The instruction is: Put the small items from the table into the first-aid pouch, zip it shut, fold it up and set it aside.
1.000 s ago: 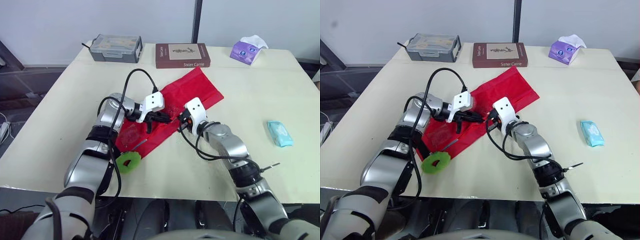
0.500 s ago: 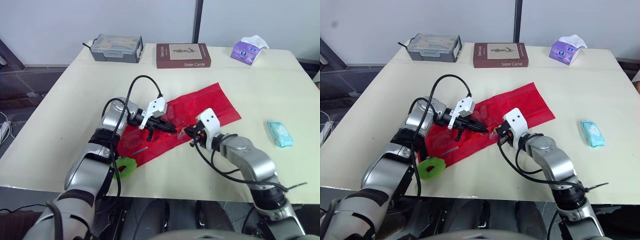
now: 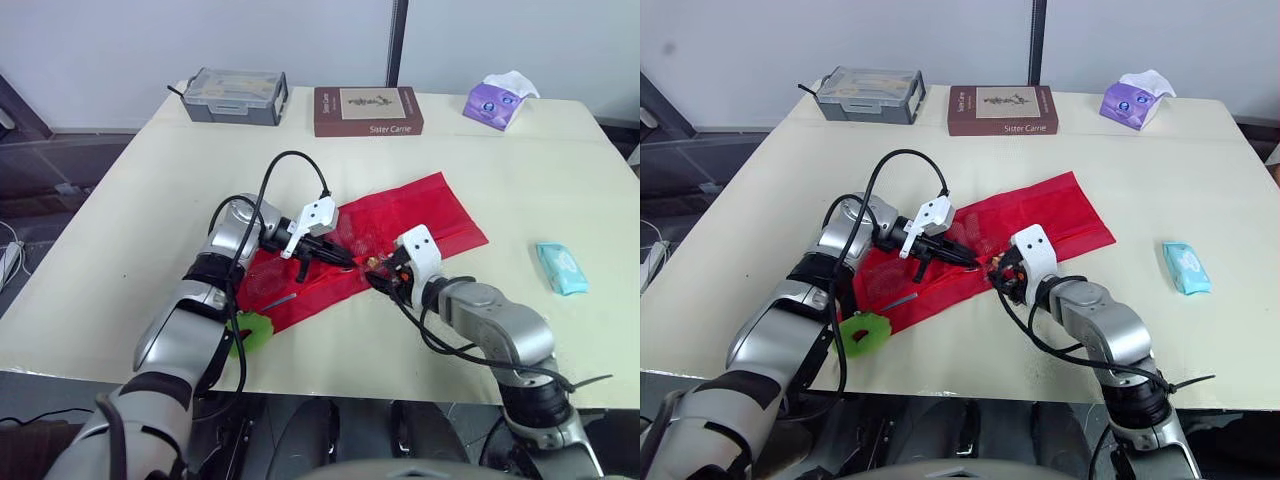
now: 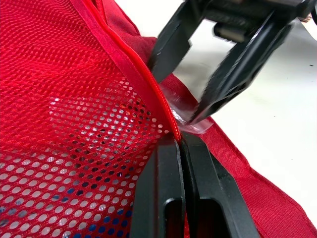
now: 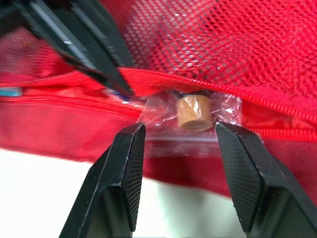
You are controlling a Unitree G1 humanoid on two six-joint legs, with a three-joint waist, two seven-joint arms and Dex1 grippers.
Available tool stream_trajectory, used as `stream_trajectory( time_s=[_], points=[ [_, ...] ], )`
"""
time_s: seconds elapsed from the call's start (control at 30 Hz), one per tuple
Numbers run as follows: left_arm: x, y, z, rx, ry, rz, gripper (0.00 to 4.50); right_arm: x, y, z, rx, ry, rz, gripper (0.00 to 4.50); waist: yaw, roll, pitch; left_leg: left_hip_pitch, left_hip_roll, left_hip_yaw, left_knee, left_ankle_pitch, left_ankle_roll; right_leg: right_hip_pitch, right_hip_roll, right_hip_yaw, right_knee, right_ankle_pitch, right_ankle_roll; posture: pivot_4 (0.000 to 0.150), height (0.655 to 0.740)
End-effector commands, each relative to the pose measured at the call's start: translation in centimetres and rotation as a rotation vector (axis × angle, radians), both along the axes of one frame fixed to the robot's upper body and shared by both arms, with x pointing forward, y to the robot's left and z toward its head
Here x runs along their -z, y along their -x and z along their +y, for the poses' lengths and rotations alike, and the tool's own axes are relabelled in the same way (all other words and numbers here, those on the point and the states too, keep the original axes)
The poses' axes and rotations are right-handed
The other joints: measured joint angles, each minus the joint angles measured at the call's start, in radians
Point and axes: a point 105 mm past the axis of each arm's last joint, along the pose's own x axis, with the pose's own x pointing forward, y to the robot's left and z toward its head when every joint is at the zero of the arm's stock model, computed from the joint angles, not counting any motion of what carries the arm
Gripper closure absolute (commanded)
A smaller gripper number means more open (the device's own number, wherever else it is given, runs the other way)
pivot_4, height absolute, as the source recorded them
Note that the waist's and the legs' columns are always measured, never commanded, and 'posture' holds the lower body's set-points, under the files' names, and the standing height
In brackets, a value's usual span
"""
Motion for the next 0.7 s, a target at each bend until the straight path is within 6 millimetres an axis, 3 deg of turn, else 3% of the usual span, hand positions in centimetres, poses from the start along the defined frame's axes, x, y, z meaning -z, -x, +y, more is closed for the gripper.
stream_trajectory(
  time_s=[0.03,0.1,0.13,0.23,0.3,0.7],
  points=[
    [-1.1,0.4,-0.1,0.067,0.011,-0.020,4.50,-0.8,-1.0,0.4,0.020,0.007,-0.055,2.12,-0.001,0.000,0.000,0.000,0.000,0.000,0.000,0.000,0.000,0.000,0.000,0.000,0.000,0.000,0.000,0.150,0.7400],
    [-1.1,0.4,-0.1,0.069,0.009,-0.026,4.50,-0.8,-1.2,0.6,0.022,0.009,-0.060,2.12,-0.001,0.000,0.000,0.000,0.000,0.000,0.000,0.000,0.000,0.000,0.000,0.000,0.000,0.000,0.000,0.150,0.7400],
    [-1.1,0.4,-0.1,0.069,0.008,-0.028,4.50,-0.9,-1.3,0.6,0.022,0.009,-0.064,2.34,-0.001,0.000,0.000,0.000,0.000,0.000,0.000,0.000,0.000,0.000,0.000,0.000,0.000,0.000,0.000,0.150,0.7400],
    [-1.1,0.3,-0.1,0.068,0.008,-0.033,4.50,-1.1,-1.3,0.7,0.026,0.005,-0.073,3.25,-0.002,0.000,0.000,0.000,0.000,0.000,0.000,0.000,0.000,0.000,0.000,0.000,0.000,0.000,0.000,0.150,0.7400],
    [-1.1,0.3,-0.1,0.066,0.010,-0.036,4.50,-1.1,-1.2,0.7,0.026,0.004,-0.076,4.15,-0.002,0.000,0.000,0.000,0.000,0.000,0.000,0.000,0.000,0.000,0.000,0.000,0.000,0.000,0.000,0.150,0.7400],
    [-1.1,0.1,-0.4,0.057,0.019,-0.045,4.50,-1.3,0.4,-2.0,0.247,-0.051,0.003,4.15,0.002,0.000,0.000,0.000,0.000,0.000,0.000,0.000,0.000,0.000,0.000,0.000,0.000,0.000,0.000,0.150,0.7400]
  ],
)
